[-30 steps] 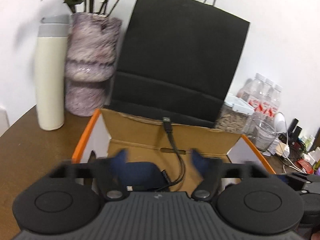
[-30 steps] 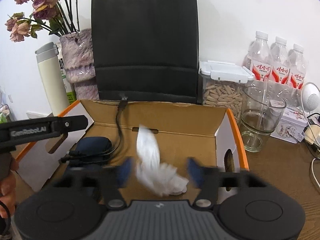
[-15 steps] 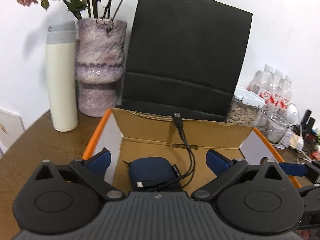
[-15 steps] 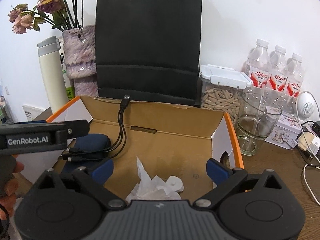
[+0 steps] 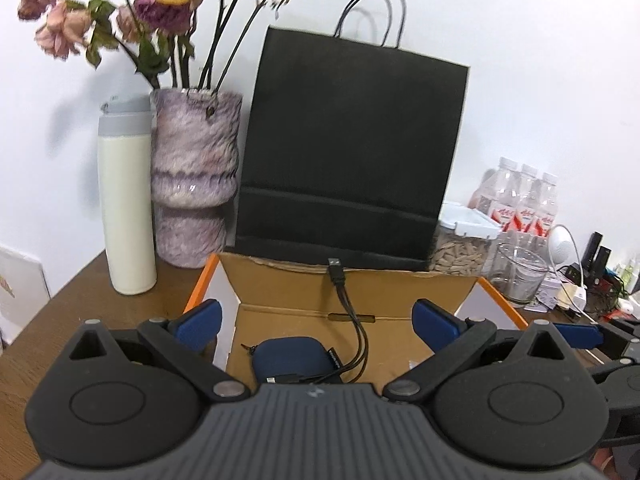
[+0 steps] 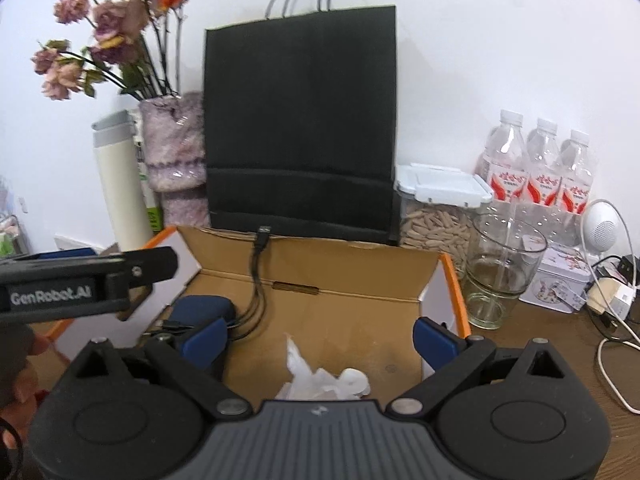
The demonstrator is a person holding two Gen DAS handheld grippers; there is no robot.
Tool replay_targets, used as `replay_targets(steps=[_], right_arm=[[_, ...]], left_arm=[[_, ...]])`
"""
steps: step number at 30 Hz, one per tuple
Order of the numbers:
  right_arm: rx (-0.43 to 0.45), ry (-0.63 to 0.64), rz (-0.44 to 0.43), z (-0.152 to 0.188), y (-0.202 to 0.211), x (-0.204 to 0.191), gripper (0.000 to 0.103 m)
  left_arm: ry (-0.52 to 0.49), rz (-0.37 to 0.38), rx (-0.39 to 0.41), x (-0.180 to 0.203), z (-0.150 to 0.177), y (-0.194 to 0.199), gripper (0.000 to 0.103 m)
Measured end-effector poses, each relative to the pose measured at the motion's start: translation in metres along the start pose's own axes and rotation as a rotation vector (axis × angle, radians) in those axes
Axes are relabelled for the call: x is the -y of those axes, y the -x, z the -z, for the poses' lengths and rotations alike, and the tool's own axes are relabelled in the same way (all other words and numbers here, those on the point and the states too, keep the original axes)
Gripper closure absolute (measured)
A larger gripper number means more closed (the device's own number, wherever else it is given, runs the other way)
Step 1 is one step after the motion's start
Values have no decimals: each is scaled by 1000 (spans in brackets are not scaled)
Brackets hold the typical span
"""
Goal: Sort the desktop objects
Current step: 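Withdraw both open grippers from above the box, then move the right tool to the plush toy while the left tool approaches the large white cap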
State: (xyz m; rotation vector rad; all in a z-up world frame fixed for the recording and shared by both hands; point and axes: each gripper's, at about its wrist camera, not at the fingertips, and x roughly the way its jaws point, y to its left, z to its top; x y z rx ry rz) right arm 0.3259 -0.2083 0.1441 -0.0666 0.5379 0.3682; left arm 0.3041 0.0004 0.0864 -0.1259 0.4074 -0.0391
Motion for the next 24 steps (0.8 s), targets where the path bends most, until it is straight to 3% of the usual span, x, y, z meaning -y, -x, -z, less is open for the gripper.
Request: replay_targets(steps=[10,24], right_arm=[[91,26,-15,4,37,-11,0],[139,2,-1,23,87,-11,0]], left_arm=[[-13,-6,47,-2,3,29,0],[-18,-8,102,-4,21,86,0]])
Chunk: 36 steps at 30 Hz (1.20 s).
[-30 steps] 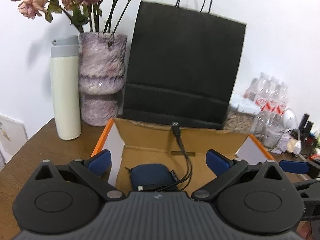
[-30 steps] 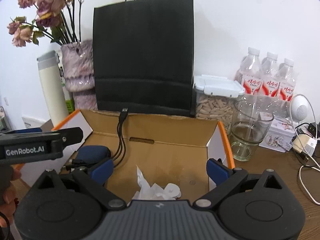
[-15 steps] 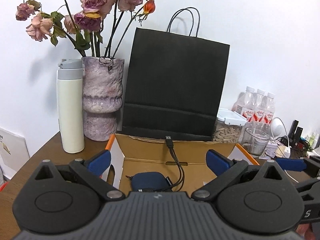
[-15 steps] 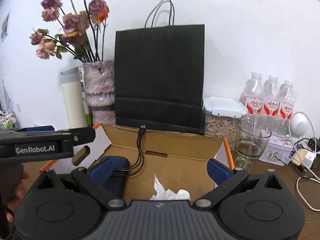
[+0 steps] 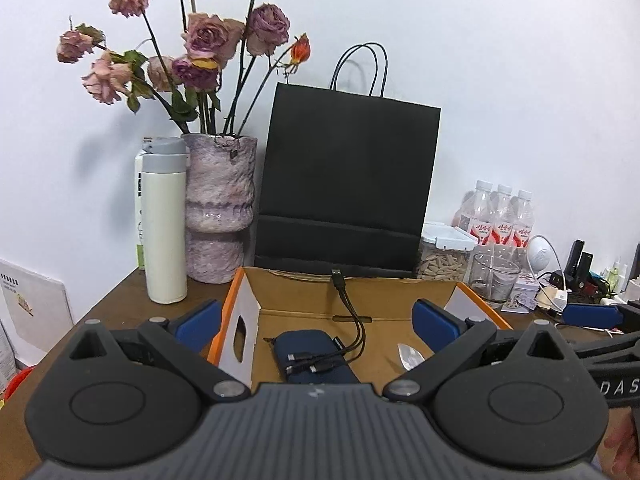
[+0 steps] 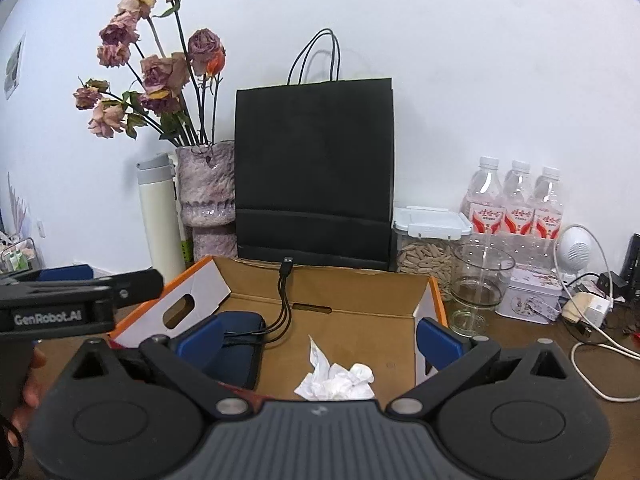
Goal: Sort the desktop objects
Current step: 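Move the right tool to the plush toy while the left tool approaches the large white cap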
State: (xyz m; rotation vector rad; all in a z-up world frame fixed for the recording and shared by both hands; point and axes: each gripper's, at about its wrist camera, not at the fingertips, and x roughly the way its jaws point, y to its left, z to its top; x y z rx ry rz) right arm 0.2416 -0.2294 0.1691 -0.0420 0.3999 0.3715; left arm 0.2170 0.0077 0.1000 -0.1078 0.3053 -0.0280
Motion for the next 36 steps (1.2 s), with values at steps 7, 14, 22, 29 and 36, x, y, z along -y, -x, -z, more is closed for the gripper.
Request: replay_targets(steps=[7,14,22,29,36], right_arm=[[5,-11,-10,11,28,-1,0],[-1,4,-5,23,54,-11,0],[3,0,11,40,87,-14,0],[-16,0,21,60,111,-16,0],[-46,-5,26,83,126,-19,0]], left_arm=[[19,13,18,0,6,30,0],[1,12,14,6,12,57,0],[-16,1,-11,4,26,90,0],[-25,-8,-23,-3,42,113,0],[-34,-24,-11,-9,55,130,0]])
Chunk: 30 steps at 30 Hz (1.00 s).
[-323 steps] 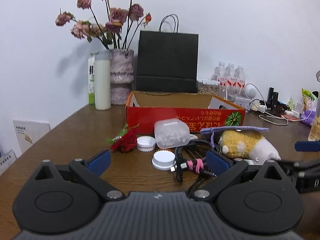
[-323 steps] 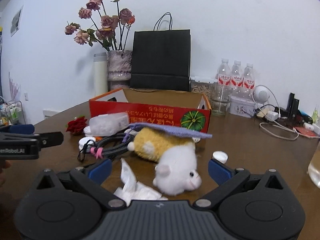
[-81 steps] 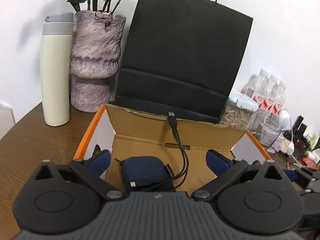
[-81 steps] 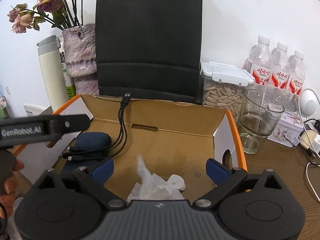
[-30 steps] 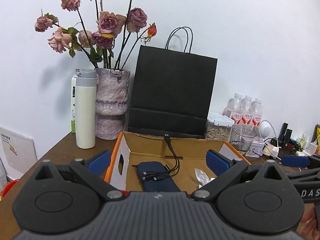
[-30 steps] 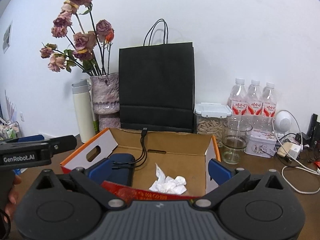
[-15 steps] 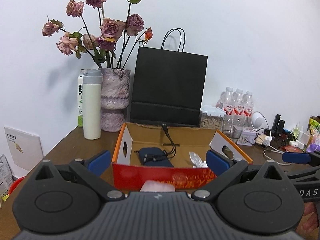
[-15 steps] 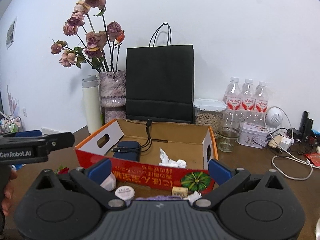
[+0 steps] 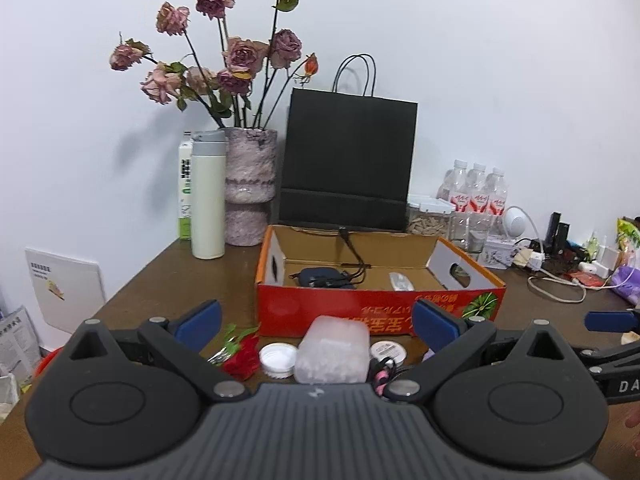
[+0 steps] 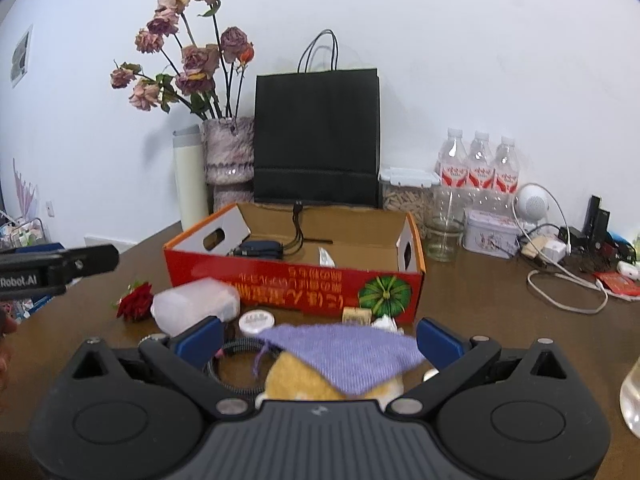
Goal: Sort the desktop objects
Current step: 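Move the right tool to the plush toy while the left tool approaches the large white cap, then grasp the yellow-white plush toy with the right gripper while the left grasps the ridged white cap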
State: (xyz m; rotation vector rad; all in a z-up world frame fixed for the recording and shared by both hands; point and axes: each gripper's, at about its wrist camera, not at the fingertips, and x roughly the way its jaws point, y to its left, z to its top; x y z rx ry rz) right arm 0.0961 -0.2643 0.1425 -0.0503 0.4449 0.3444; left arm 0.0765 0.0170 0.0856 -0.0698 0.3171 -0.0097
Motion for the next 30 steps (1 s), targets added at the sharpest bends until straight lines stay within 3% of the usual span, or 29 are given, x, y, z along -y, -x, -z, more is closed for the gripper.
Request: replay_targets(steps=[18,30], right_arm=[[-114,-31,31,52,3,5,0],[-188,-33,64,62,-18,21,0]], left_arm=[[-32,-24,-103,-9,39,14,0],[-48,-27,-203,-12,52,-8,0]])
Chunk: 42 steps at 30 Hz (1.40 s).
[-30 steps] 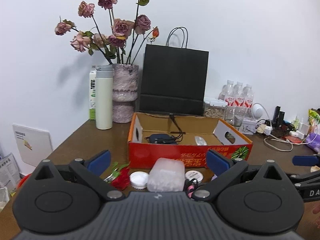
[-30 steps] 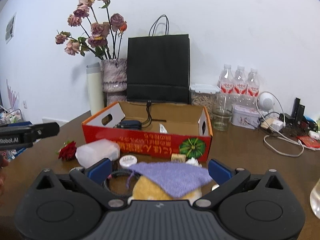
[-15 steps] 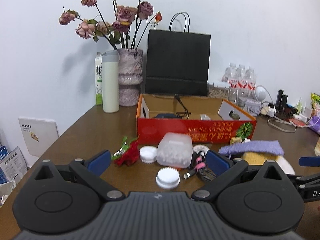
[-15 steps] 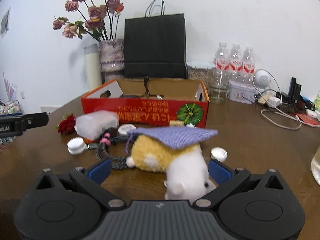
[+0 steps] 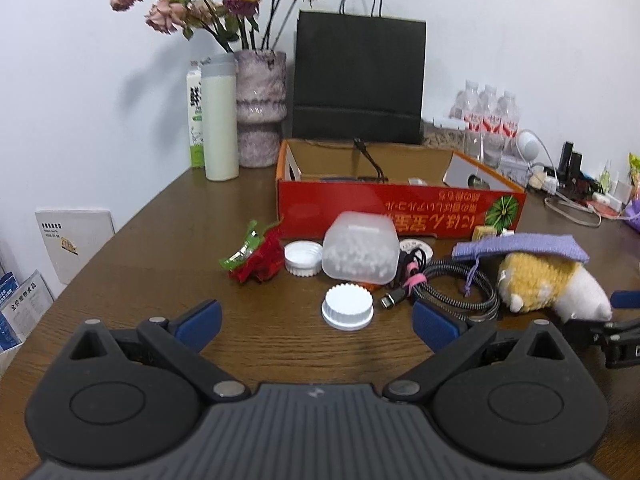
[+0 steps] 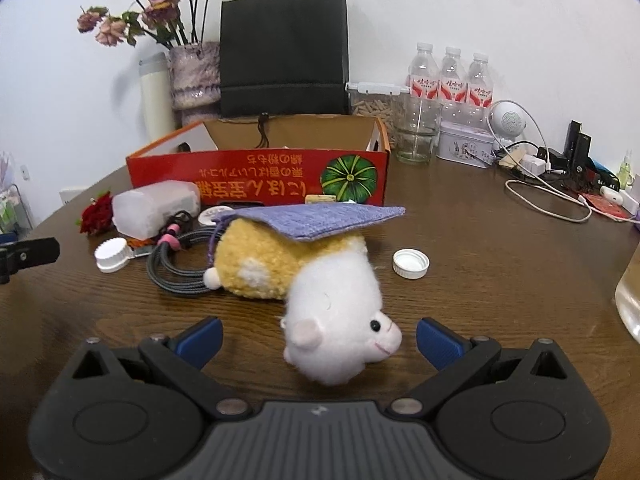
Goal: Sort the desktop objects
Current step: 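Grasp the yellow-white plush toy with the right gripper while the left grasps the ridged white cap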
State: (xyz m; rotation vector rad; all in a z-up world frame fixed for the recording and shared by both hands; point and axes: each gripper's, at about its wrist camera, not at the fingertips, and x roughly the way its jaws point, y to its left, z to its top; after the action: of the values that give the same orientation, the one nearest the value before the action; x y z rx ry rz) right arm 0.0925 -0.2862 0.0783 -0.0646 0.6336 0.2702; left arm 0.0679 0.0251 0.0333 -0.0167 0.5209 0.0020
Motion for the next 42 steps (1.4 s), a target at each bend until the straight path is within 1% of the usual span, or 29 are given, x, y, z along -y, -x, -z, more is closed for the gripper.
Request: replay_targets(steps=[5,9,14,19,22,30,42], right_arm=[[-35,28,10,-7,-16,3,0],[-59,47,20,-10,-29,3,0],[-75,53,13,-13,-42,2,0],[-73,16,-8,-13,-49,9,0],[-64,3,-3,-13,-51,12,0],[-64,-5,2,-15,-55,13,0],[-62,-7,2,-14,-55,11,0]], left_arm=[[-14,-2,-70,3,0,-20,0],[-23,-9,-99,4,-3,-36,0],[-17,-18,-134,3,-7,-57,0],[-18,-21,-161,4,-8,-74,0],[-16,-13,-176,3,-8,-83,0],[-18,-3,-175,2,-10,-92,0],[-17,-9,-176,3,-10,-92,0]])
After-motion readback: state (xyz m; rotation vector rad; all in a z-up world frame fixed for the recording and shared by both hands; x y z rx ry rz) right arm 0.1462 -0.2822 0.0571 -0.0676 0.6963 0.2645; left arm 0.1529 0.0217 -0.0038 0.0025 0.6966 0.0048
